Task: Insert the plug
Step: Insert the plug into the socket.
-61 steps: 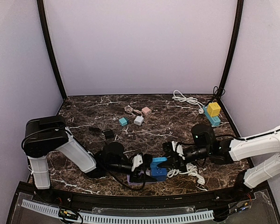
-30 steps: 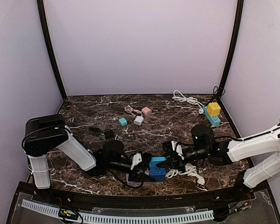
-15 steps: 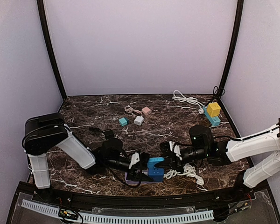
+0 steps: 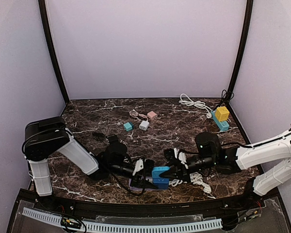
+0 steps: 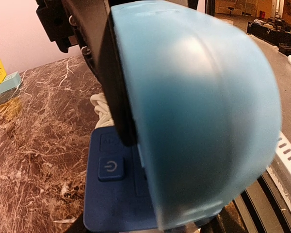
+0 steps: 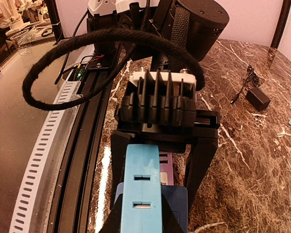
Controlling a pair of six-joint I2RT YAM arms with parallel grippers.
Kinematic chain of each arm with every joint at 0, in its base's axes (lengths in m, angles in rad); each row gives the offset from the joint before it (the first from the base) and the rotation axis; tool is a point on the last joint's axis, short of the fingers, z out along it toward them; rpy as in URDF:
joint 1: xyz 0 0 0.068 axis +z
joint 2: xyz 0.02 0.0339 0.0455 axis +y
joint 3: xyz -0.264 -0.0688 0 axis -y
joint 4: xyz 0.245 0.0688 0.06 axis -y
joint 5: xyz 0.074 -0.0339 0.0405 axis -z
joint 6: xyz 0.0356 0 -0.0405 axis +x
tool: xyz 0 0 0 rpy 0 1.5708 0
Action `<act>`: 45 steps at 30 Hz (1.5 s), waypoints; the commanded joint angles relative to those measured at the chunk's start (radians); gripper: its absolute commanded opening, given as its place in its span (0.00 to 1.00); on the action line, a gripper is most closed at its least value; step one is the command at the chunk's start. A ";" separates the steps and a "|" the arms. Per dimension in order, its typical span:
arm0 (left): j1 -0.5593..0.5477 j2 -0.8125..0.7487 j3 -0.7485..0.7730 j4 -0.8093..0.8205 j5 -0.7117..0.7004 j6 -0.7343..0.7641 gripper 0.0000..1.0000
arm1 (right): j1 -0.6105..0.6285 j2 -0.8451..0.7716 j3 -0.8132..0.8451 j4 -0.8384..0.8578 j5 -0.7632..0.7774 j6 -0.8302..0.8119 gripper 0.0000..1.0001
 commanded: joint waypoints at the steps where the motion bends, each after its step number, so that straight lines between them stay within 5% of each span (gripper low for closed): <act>1: 0.028 -0.014 -0.021 -0.089 0.005 0.045 0.01 | 0.017 0.039 -0.021 -0.175 0.045 0.030 0.00; 14: 0.027 -0.006 -0.014 -0.082 -0.009 0.035 0.00 | 0.014 0.075 -0.074 -0.098 0.191 0.089 0.00; 33: 0.055 -0.022 -0.019 -0.152 0.018 0.022 0.01 | 0.063 0.180 -0.114 -0.035 0.185 0.050 0.01; 36: 0.055 -0.023 -0.025 -0.155 0.026 0.042 0.01 | 0.064 0.141 -0.100 -0.048 0.171 0.057 0.39; 45: 0.055 -0.032 -0.028 -0.185 -0.040 0.064 0.01 | 0.054 -0.020 -0.055 -0.116 0.227 0.083 0.88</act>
